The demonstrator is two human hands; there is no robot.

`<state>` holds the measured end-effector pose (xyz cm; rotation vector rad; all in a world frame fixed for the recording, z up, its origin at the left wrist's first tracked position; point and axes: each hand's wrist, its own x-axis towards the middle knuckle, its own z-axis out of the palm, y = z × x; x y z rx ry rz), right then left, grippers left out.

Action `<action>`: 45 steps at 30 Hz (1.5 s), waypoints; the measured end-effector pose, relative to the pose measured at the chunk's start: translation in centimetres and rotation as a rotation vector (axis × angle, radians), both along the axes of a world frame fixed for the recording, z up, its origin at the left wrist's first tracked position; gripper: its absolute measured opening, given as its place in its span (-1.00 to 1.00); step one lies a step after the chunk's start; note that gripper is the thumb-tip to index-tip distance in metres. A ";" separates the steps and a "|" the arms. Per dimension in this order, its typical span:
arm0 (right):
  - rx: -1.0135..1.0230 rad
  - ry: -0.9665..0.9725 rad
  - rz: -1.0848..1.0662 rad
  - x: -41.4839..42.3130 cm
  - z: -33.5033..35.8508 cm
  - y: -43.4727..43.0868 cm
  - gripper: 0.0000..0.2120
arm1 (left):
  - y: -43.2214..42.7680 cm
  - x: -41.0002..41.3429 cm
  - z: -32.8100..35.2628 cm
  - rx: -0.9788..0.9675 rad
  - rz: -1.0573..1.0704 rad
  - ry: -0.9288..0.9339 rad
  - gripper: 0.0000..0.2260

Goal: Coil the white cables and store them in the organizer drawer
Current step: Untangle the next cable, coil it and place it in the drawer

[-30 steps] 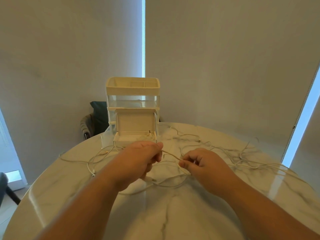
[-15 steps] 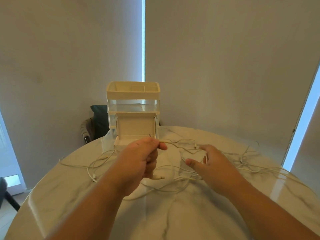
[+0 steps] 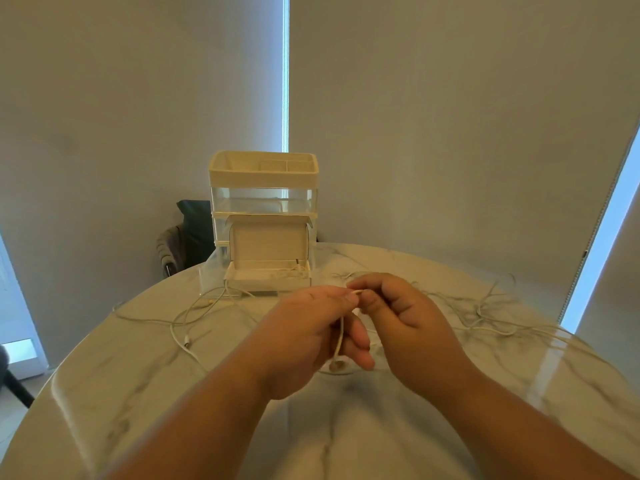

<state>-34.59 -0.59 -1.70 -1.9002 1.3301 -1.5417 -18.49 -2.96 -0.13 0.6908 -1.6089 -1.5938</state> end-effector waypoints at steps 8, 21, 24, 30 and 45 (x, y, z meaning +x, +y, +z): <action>-0.002 -0.114 0.050 -0.8 0.3 -0.2 -0.78 | 0.0 0.3 0.0 0.227 -0.395 0.173 -0.71; -0.092 -0.002 -0.115 -1.6 0.2 -0.6 -0.80 | -0.1 0.6 -0.2 0.278 -0.223 0.041 -0.66; -0.176 0.068 -0.160 -1.3 0.4 -0.3 -0.78 | -0.1 0.3 -0.4 0.263 -0.221 -0.005 -0.77; -0.343 0.194 -0.189 -1.0 0.7 0.2 -0.84 | -0.1 -0.1 -0.8 0.216 -0.212 -0.078 -0.77; -0.355 0.266 -0.178 -2.2 0.5 -1.0 -0.88 | 1.7 -1.9 0.0 0.111 0.076 -0.188 -0.61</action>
